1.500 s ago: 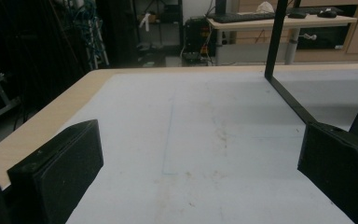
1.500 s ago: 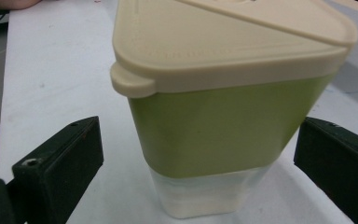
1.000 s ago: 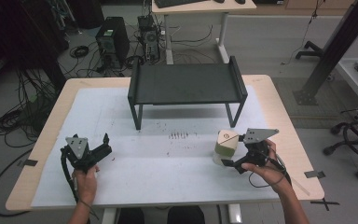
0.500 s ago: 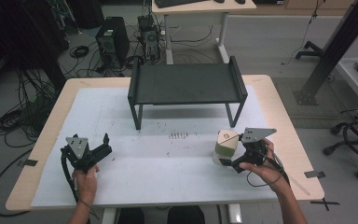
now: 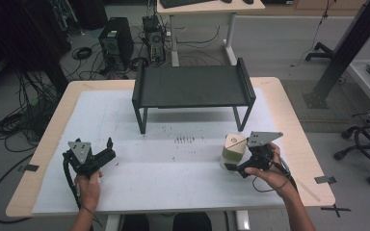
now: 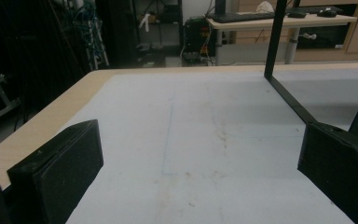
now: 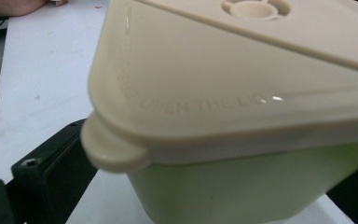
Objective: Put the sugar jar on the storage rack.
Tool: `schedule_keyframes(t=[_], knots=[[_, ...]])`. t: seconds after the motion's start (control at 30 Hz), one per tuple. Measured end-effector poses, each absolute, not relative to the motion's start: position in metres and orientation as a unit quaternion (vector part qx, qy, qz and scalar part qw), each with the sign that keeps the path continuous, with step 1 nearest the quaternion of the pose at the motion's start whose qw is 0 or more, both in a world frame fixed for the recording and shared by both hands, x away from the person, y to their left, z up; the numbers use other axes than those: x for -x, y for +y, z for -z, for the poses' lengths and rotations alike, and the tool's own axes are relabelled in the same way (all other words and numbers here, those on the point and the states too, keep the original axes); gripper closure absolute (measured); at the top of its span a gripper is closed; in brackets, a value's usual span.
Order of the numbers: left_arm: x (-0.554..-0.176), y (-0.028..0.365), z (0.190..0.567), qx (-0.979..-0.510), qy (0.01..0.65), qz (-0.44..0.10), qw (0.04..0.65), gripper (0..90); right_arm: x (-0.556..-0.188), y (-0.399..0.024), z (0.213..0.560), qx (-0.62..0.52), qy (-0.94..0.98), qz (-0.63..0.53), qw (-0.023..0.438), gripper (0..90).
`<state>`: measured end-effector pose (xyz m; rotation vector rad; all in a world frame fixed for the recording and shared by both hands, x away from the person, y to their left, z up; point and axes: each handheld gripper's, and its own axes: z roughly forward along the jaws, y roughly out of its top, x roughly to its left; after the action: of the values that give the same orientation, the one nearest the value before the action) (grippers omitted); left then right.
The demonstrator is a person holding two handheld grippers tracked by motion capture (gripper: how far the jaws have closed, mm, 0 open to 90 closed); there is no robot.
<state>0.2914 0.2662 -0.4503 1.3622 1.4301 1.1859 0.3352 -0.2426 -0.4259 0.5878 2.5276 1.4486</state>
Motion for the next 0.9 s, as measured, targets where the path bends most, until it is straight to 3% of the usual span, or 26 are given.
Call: schedule_keyframes(t=[0.9], knots=[[-0.2913,0.2665,0.4503,-0.541,0.566,-0.47,0.407,0.2,-0.337,-0.236,0.4258,-0.194,0.847,-0.488,0.082,0.9]])
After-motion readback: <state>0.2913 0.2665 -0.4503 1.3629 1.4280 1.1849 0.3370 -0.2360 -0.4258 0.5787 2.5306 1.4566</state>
